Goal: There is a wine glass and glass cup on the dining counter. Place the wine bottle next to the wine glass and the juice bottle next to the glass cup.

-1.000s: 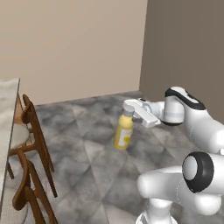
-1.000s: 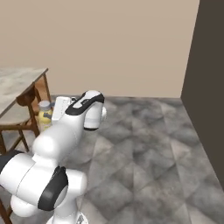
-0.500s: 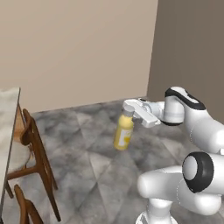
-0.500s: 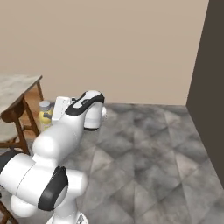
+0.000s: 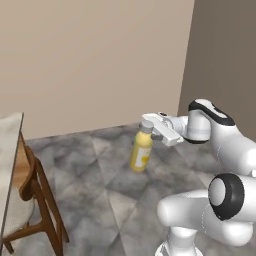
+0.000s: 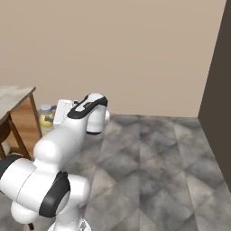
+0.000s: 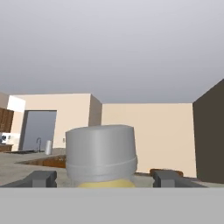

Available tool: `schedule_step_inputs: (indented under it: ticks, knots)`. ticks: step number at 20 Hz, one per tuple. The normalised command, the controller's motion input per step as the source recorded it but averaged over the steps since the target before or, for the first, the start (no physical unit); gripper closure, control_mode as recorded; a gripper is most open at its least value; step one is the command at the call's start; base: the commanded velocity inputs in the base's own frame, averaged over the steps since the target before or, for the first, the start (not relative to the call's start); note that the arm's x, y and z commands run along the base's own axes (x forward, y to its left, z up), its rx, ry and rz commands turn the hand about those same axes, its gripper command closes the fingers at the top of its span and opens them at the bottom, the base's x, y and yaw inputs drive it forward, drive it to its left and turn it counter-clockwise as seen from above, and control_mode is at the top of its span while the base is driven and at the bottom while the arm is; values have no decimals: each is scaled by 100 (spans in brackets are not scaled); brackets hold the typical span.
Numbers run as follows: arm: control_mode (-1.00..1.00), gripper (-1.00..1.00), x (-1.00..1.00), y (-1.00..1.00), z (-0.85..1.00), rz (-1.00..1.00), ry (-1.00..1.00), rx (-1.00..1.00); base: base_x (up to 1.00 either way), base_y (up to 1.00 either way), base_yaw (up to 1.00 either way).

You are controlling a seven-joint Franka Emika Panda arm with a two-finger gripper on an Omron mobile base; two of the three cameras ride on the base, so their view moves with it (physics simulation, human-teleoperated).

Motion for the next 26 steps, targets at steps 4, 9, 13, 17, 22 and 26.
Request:
schedule_step_inputs:
  ticks: [4,9,13,17,22,26]
  knots:
    - [100,100,0,0,0,0,0,0,79,-17,3]
    - [100,100,0,0,0,0,0,0,80,-18,2]
    - [100,100,0,0,0,0,0,0,80,-18,2]
    - [100,100,0,0,0,0,0,0,79,-18,3]
    - [100,100,0,0,0,0,0,0,73,-19,12]
    - [100,100,0,0,0,0,0,0,63,-17,24]
